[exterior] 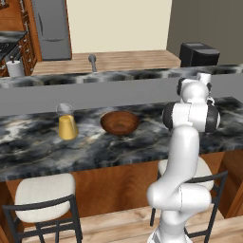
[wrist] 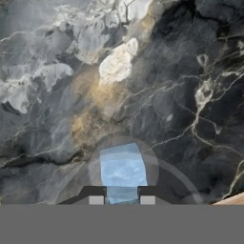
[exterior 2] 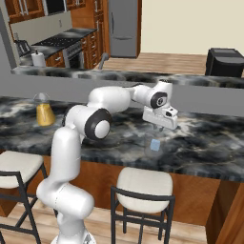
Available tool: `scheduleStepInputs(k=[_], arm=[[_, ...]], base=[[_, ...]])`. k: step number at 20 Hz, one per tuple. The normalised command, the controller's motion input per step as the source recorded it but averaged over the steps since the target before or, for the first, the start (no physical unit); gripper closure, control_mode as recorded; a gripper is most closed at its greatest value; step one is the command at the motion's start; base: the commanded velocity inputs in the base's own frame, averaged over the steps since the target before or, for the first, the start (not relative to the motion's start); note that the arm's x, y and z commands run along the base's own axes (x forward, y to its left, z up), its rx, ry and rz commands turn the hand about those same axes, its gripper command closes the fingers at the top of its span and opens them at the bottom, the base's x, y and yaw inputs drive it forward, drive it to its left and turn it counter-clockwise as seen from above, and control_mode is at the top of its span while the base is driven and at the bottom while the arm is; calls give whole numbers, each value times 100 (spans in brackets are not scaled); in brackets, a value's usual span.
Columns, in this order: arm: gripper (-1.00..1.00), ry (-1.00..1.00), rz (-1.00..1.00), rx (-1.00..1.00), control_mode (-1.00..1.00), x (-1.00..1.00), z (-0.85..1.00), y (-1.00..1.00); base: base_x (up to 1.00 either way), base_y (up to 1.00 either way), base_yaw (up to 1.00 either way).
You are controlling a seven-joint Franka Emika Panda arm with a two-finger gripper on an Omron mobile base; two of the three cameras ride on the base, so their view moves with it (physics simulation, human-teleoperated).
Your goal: There are two ice cubes in the ice bowl. Place both ice cubes in the glass cup.
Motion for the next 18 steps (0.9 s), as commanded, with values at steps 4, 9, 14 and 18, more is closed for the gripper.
scheduleStepInputs(k=[4,9,14,18], arm=[[100,0,0,0,-100,0,-6,0],[100,0,0,0,-100,0,-2,0],[100,0,0,0,-100,0,-4,0],[100,0,0,0,-100,0,-7,0]], base=[[0,0,0],[0,0,0],[0,0,0],[0,0,0]])
